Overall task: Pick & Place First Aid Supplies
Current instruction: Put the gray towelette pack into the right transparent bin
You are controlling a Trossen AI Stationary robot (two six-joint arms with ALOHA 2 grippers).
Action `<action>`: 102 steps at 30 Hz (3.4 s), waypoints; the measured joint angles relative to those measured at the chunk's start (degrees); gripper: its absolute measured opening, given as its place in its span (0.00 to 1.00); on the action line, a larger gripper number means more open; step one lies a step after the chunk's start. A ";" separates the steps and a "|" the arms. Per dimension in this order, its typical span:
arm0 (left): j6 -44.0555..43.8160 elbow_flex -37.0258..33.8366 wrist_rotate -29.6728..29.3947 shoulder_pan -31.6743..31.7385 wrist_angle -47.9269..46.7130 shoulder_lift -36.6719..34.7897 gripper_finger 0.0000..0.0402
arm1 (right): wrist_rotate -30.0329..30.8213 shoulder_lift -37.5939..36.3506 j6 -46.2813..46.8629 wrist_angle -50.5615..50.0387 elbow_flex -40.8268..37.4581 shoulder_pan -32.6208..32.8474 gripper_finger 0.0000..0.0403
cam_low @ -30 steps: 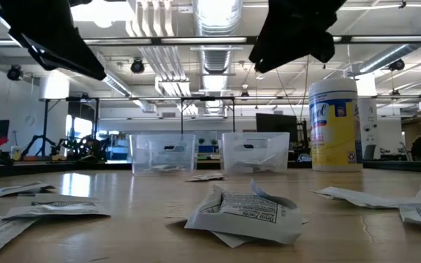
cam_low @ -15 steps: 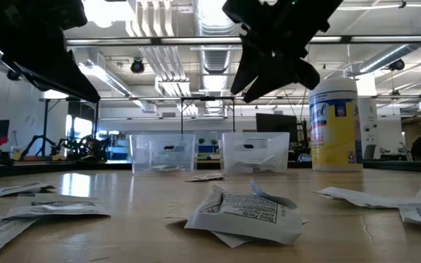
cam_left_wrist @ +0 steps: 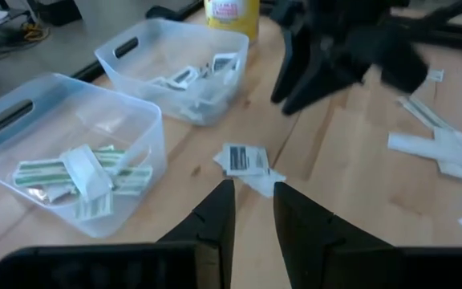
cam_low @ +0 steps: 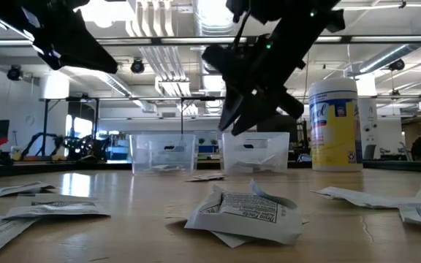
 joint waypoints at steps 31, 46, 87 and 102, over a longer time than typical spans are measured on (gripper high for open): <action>0.86 0.00 -0.22 0.73 -0.42 0.84 0.20 | -0.02 10.78 -4.63 2.86 1.04 -3.06 0.30; 0.83 0.00 -0.22 0.73 -0.51 0.84 0.20 | -0.58 10.64 -5.32 4.63 0.96 -3.92 0.29; 0.74 0.00 -0.21 0.78 -0.69 0.87 0.20 | 0.90 -3.85 -11.90 -2.37 0.90 0.36 0.02; 0.57 0.00 -0.19 0.78 -0.69 0.87 0.20 | 13.28 -15.64 -15.24 -14.68 0.94 -8.06 0.02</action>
